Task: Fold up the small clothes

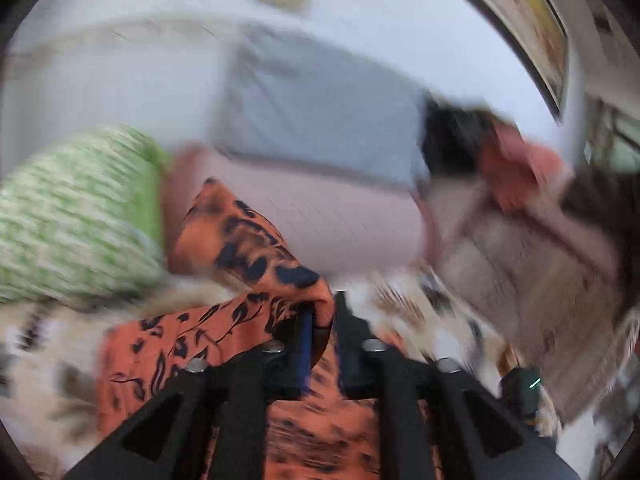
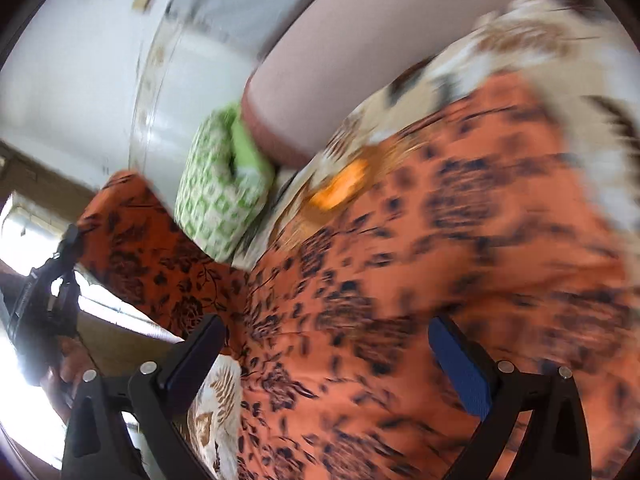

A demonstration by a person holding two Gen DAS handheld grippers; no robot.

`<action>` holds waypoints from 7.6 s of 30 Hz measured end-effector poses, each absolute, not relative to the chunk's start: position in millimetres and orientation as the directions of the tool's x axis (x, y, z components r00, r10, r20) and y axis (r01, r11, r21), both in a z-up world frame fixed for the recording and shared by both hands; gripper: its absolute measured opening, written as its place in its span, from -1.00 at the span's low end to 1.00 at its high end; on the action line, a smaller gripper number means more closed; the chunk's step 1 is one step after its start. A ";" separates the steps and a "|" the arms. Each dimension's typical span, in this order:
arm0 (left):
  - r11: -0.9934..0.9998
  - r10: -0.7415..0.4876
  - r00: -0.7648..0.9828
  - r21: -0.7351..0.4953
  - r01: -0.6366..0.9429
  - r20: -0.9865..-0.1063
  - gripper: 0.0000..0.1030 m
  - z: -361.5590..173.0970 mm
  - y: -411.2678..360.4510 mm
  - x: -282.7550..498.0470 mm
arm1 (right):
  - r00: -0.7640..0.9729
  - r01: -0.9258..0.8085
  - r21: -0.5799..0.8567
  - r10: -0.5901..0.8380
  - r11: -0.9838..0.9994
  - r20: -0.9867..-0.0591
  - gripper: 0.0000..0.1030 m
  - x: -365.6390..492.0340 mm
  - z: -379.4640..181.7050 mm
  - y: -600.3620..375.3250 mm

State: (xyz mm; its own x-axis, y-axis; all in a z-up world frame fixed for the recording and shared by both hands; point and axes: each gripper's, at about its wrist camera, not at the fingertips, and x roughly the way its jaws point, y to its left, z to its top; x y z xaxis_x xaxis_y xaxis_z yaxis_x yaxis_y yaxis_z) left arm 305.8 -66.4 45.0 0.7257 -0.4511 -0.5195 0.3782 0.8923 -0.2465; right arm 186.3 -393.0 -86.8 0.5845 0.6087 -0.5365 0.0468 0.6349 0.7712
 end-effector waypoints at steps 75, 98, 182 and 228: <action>0.982 0.095 0.516 -0.003 -0.187 -0.851 0.72 -144.1 112.3 371.4 | 0.521 0.155 0.771 0.612 0.618 -0.595 0.98 349.6 -154.9 -424.2; 0.999 -0.027 0.625 -0.038 -0.003 -0.780 0.73 -122.4 70.2 306.8 | 0.630 0.125 0.784 0.562 0.608 -0.536 0.97 350.4 -146.6 -469.6; 0.949 -0.125 0.433 -0.235 -0.212 -0.893 -0.68 -142.8 119.1 7.3 | 0.276 0.162 0.557 0.504 0.815 -0.818 -0.48 -30.0 -169.7 -462.6; 0.915 -0.331 0.640 -0.402 0.037 -0.693 -0.86 -38.9 124.3 229.5 | 0.298 0.219 0.810 0.753 0.544 -0.587 0.79 20.7 -147.1 -421.2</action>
State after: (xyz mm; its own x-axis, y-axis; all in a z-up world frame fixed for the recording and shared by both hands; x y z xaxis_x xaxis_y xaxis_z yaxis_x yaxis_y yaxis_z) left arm 229.6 124.3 -38.9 0.6402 -0.3307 -0.6934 0.0373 0.9149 -0.4019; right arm 20.7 -421.2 -147.1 0.2976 0.7532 -0.5867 0.2188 0.5444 0.8098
